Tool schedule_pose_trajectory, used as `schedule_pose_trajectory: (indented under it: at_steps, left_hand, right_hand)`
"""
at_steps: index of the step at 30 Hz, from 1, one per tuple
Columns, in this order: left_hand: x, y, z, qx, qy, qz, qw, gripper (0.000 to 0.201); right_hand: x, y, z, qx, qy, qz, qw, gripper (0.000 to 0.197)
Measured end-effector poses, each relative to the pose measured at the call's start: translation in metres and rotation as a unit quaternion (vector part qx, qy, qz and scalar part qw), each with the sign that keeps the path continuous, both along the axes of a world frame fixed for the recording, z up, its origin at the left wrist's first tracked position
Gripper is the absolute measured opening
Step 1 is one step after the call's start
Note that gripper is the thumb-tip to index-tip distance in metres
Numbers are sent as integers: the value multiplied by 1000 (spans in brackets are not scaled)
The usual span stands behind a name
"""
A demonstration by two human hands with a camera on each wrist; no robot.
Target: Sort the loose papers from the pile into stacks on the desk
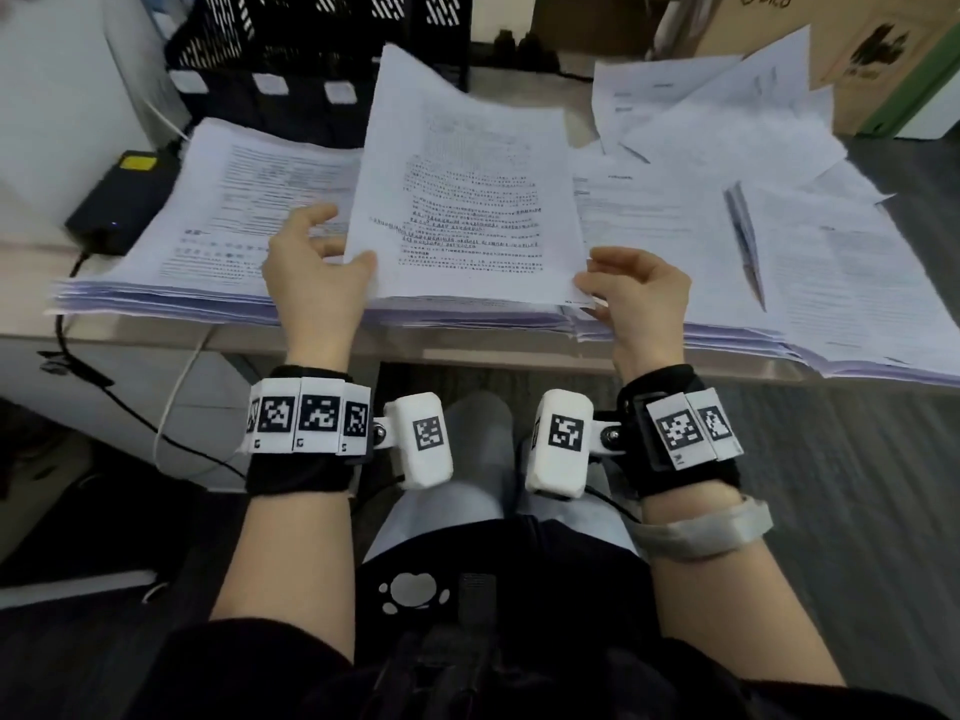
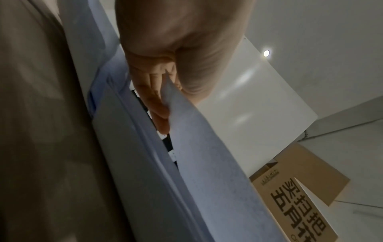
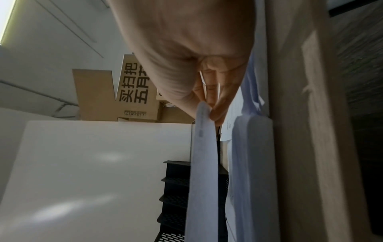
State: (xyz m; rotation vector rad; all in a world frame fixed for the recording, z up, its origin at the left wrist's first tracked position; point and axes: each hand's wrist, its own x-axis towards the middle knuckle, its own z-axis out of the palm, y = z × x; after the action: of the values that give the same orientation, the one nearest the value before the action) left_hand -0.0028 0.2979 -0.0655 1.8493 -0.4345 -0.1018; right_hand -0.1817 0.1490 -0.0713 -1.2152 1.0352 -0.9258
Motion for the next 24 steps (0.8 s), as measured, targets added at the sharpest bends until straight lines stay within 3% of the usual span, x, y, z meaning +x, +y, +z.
schedule_pose_trajectory:
  at_steps: [5,10,17,24]
  left_hand:
    - [5,4,0,88,-33,-11,995,40]
    - [7,4,5,165,-58,-2,985,41]
    - [-7,-26,29,110,-61,-96,987,33]
    - [-30,-89,72,62,-76,-208,973,29]
  right_hand:
    - [10,4,-2,-44,31,8,998,34]
    - [11,4,1,-95,89,36,991,24]
    - [5,-9,24,-131,106,42,985,16]
    - [-12,-48,62,-148,123,72,979,19]
